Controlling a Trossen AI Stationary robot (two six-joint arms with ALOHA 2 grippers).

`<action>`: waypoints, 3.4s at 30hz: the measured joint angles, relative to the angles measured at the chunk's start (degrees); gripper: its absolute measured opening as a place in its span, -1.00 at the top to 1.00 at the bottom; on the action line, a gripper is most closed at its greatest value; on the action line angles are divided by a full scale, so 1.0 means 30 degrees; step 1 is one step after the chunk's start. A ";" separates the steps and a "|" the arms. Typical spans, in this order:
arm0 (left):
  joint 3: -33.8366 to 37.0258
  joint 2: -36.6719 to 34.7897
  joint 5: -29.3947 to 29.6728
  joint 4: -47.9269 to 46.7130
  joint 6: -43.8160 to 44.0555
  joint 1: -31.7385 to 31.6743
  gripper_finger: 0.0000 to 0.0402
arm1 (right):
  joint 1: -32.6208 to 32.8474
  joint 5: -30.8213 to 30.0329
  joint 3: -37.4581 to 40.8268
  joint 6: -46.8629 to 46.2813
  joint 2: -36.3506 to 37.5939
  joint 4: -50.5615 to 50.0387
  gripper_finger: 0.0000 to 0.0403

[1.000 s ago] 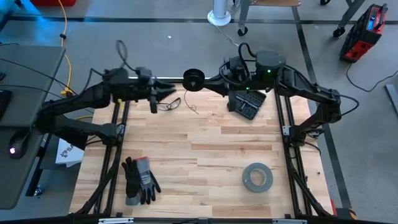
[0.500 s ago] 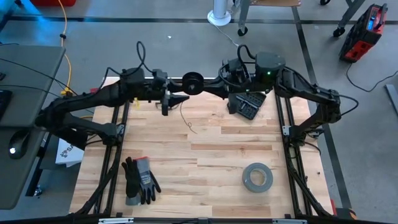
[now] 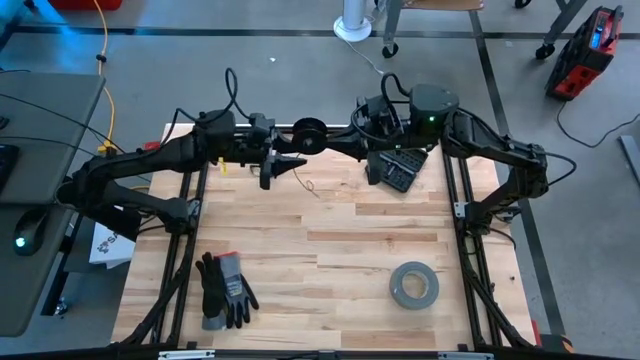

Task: Coil cords
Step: Uncoil the black wire from the black spool

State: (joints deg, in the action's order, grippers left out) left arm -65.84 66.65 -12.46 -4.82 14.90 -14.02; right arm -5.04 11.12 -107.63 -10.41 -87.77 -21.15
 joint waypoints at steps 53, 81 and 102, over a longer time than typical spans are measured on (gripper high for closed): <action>-0.4292 -0.1950 0.0377 -0.3812 0.4250 0.0066 1.00 | -0.0015 -0.0524 0.0028 0.0443 0.0008 -0.8639 0.31; -2.1610 0.6889 -0.0056 -0.6594 0.2435 -0.0383 1.00 | 0.0653 0.2950 1.1880 -0.9685 -0.8835 2.0606 0.31; -2.2520 0.7441 -0.0795 -0.5351 0.3701 -0.0699 1.00 | 0.1654 -0.3464 0.5144 0.0026 -0.9748 1.1178 0.34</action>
State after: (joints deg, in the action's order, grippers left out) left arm -133.40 88.97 -14.85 -20.87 26.00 -16.12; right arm -0.08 0.73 -92.20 -10.33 -117.01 12.39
